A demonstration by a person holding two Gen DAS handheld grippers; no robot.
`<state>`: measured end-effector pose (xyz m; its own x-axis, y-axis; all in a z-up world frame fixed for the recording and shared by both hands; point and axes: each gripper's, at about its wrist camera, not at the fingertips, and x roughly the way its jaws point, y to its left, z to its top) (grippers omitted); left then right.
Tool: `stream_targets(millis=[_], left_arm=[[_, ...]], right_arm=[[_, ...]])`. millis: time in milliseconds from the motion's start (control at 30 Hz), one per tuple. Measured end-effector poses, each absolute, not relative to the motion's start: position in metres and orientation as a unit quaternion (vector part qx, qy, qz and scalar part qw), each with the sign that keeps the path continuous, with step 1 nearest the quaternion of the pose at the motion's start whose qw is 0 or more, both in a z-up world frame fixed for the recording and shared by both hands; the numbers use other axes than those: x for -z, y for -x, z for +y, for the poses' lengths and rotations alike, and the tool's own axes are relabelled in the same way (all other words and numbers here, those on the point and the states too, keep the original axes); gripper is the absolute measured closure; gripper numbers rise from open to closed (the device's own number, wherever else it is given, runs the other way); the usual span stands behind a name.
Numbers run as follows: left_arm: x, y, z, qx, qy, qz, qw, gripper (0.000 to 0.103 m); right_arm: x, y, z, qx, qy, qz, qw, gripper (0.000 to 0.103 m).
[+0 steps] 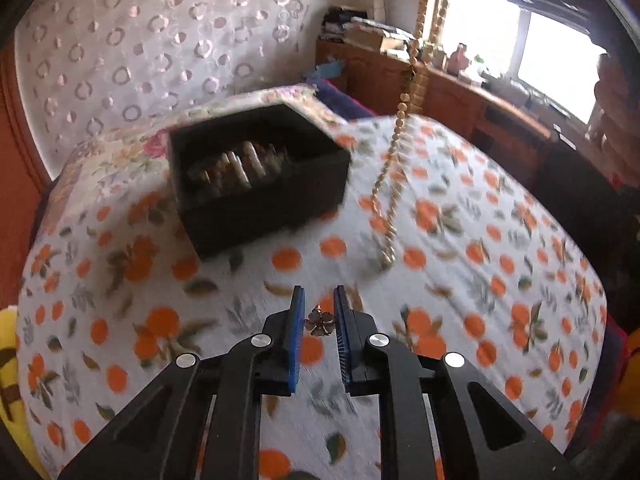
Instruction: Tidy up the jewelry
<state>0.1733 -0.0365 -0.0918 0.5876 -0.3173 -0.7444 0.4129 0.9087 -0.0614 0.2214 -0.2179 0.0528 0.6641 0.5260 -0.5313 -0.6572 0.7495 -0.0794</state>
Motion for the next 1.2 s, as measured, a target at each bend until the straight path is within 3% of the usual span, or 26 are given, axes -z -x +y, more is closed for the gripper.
stream_targets(millis=[333, 567, 700, 800, 867, 1133, 1200], left_arm=[[0.048, -0.238, -0.027, 0.19, -0.039, 0.369, 0.909, 0.089], [0.055, -0.266, -0.024, 0.169, -0.041, 0.378, 0.909, 0.088], [0.059, -0.263, -0.016, 0.162, -0.029, 0.377, 0.911, 0.078], [0.054, -0.253, -0.007, 0.151, -0.027, 0.365, 0.918, 0.064], [0.049, -0.245, 0.0, 0.145, -0.026, 0.359, 0.922, 0.062], [0.03, -0.213, 0.02, 0.115, -0.015, 0.335, 0.935, 0.033], [0.026, -0.204, 0.024, 0.108, -0.014, 0.332, 0.937, 0.025]], right_arm=[[-0.113, -0.232, -0.205, -0.321, 0.142, 0.181, 0.919, 0.099], [-0.13, -0.251, -0.193, -0.316, 0.143, 0.164, 0.924, 0.099], [-0.122, -0.259, -0.184, -0.318, 0.147, 0.179, 0.919, 0.099], [-0.106, -0.269, -0.175, -0.32, 0.15, 0.198, 0.914, 0.099], [-0.093, -0.274, -0.171, -0.32, 0.15, 0.212, 0.911, 0.099], [-0.035, -0.296, -0.158, -0.299, 0.131, 0.288, 0.9, 0.097], [-0.025, -0.3, -0.161, -0.288, 0.123, 0.303, 0.9, 0.092]])
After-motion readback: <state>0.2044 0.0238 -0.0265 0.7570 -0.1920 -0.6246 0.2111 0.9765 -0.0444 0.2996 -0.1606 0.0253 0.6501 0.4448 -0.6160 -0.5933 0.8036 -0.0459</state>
